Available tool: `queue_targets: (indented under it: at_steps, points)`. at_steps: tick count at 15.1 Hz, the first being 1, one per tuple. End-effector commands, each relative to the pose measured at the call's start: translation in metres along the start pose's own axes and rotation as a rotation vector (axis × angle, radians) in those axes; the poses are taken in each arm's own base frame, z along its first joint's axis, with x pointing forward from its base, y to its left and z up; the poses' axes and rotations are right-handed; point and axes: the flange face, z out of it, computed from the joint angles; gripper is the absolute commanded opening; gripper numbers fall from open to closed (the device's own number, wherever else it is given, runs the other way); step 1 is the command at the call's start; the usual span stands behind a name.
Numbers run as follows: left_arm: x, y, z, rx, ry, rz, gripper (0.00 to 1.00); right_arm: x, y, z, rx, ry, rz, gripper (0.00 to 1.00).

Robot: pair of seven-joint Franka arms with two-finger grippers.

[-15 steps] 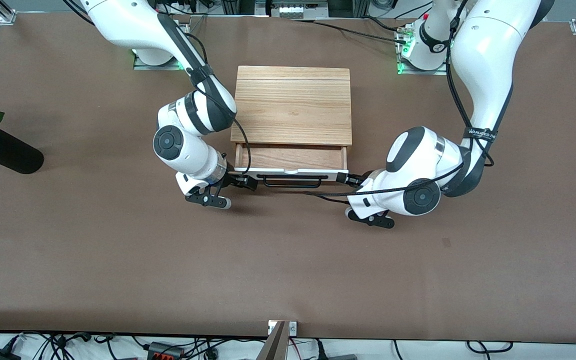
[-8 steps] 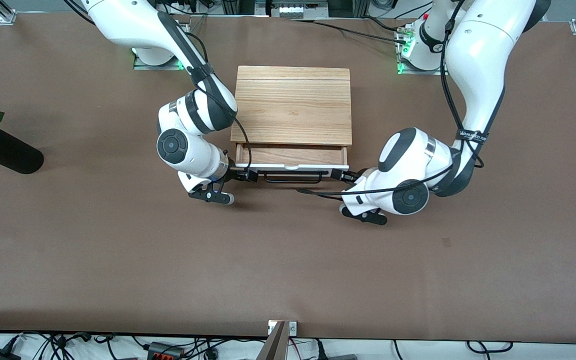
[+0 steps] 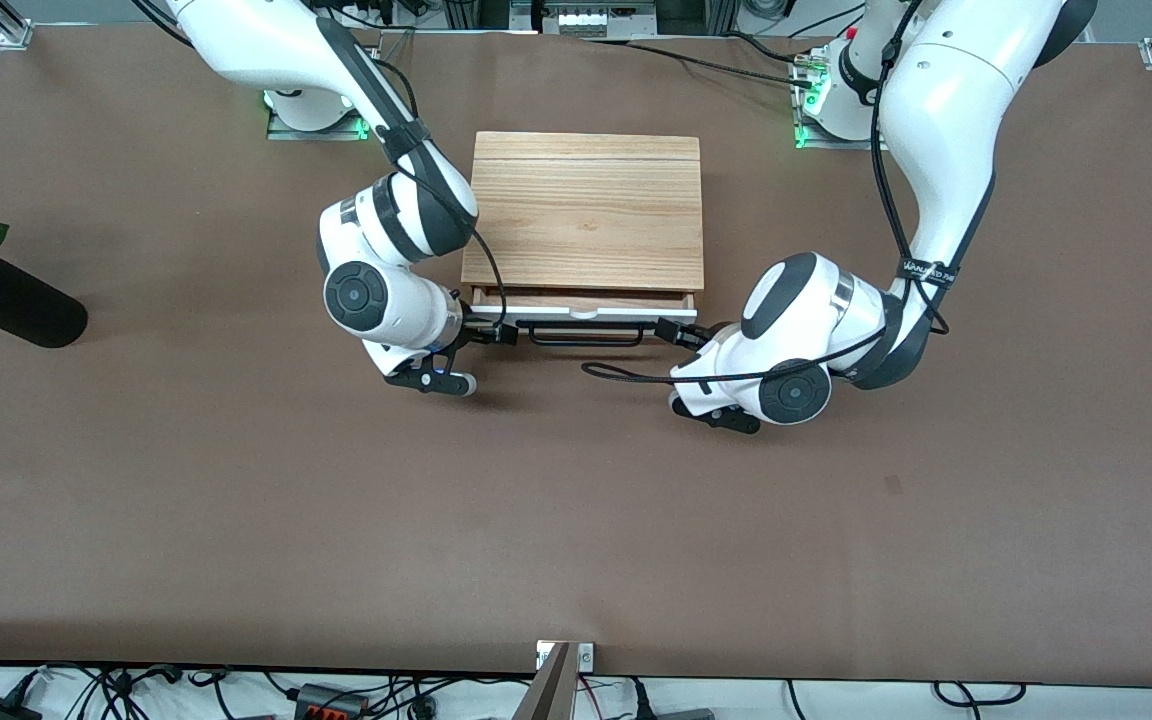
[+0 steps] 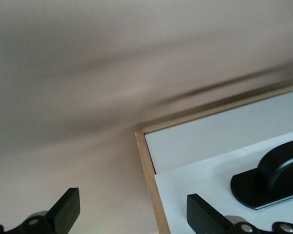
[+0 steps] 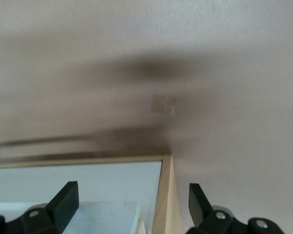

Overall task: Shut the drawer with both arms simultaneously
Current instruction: 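Push the drawer front into the cabinet with both grippers together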

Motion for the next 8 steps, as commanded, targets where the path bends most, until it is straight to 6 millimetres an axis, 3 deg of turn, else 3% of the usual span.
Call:
queue_targets:
  at_steps: [1, 8]
  points:
    - [-0.009, 0.001, 0.006, 0.017, -0.054, 0.009, 1.0, -0.017, -0.008, -0.005, -0.019, -0.028, -0.015, 1.0]
    - [-0.013, 0.005, 0.011, 0.021, -0.086, 0.016, 1.0, -0.035, -0.013, -0.002, -0.065, -0.104, -0.027, 1.0]
